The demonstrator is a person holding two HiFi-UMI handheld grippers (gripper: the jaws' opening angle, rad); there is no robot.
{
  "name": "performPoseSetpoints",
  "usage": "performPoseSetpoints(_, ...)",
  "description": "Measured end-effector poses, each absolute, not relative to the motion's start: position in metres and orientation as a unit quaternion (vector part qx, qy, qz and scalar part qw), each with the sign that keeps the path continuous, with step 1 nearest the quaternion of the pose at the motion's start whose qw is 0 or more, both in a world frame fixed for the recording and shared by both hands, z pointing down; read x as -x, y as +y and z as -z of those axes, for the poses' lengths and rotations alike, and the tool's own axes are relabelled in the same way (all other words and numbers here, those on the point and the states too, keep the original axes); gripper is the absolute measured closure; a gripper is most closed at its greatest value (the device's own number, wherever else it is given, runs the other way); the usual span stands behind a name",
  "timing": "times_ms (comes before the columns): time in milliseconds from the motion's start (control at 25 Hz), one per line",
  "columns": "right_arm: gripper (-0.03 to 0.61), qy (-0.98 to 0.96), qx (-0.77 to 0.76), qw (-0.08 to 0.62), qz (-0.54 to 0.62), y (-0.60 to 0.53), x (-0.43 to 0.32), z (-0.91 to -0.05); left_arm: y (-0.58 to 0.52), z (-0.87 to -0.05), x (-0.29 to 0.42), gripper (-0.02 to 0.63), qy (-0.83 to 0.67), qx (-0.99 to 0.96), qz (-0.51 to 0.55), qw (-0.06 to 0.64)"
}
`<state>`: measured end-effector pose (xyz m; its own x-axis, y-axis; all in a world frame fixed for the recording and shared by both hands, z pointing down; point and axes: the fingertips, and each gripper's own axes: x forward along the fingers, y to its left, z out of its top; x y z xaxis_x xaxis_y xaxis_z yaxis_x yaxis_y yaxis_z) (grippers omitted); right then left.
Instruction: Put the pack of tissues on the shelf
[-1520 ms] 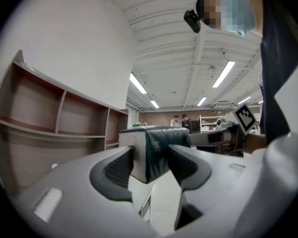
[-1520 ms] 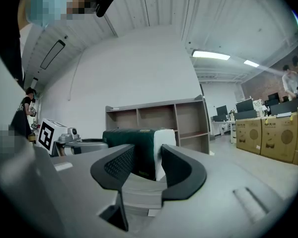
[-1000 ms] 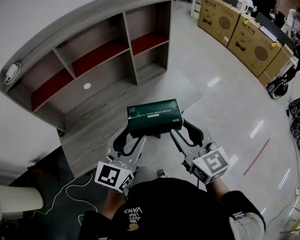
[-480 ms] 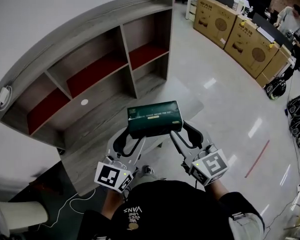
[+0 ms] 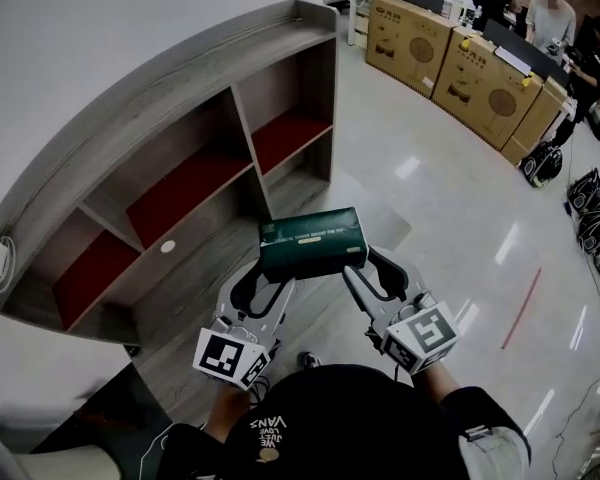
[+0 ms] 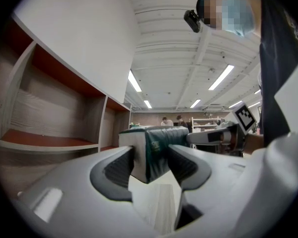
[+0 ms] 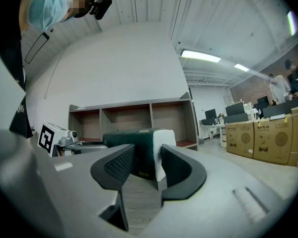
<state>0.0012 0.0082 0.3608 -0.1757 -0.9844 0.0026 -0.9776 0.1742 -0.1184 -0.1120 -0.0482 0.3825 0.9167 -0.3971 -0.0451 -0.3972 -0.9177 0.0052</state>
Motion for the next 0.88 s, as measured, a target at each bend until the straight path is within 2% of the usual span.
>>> performPoseSetpoints(440,0.413,0.765,0.64,0.024,0.065,-0.008,-0.003,-0.373,-0.066,-0.396,0.107,0.373,0.195,0.981,-0.018,-0.002)
performPoseSetpoints(880,0.413,0.8,0.596,0.018,0.07,-0.074,-0.049,-0.371,-0.118,-0.395,0.068,0.373,0.253,0.967,-0.017,0.0)
